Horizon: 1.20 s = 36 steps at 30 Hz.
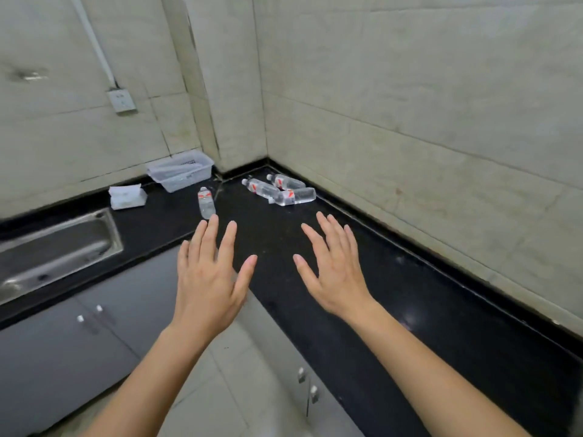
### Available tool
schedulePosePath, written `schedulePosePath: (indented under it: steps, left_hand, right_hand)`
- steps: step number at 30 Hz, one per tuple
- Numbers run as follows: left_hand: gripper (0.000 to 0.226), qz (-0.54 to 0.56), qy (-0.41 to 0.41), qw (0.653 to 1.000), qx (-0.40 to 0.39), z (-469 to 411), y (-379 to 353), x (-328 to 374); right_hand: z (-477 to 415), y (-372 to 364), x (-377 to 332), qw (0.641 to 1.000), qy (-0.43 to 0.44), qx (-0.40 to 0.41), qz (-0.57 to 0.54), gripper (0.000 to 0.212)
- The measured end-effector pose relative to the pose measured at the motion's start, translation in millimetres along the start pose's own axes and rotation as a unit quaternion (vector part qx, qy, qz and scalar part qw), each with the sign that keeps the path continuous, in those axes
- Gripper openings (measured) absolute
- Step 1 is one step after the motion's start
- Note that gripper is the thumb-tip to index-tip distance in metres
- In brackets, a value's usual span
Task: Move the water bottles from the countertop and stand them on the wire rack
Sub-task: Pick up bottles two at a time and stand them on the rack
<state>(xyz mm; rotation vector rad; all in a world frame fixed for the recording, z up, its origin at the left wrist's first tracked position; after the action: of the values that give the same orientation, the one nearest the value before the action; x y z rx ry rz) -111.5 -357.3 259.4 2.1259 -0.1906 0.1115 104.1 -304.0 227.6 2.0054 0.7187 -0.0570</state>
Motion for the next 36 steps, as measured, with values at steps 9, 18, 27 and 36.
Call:
schedulePosePath:
  steps: [9,18,27,36]
  left_hand:
    - [0.069,-0.003,0.046,0.998,-0.049,-51,-65,-107]
    - [0.079,-0.01,0.065,0.986,-0.154,-206,-178,-177]
    - [0.075,0.018,0.11,0.973,-0.2,-306,-243,-264]
    - [0.083,0.104,0.214,0.905,-0.354,-360,-382,-388]
  right_hand:
    - [-87,-121,-15,0.998,0.026,-0.056,-0.016,0.059]
    - [-229,-237,47,0.996,-0.036,-0.083,0.0,0.058]
    - [-341,-325,67,0.99,-0.051,-0.13,0.026,0.058]
    - [-391,-440,73,0.955,-0.143,-0.252,0.066,0.065]
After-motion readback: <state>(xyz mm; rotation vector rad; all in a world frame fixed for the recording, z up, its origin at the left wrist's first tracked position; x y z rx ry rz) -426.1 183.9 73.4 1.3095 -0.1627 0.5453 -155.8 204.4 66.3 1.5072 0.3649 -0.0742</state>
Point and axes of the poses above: each hand's wrist, its own z-axis away from the middle knuckle, its own y-axis out of the back of the hand, x = y × z, the point moved 2 cm from there along -z, towards the middle knuckle
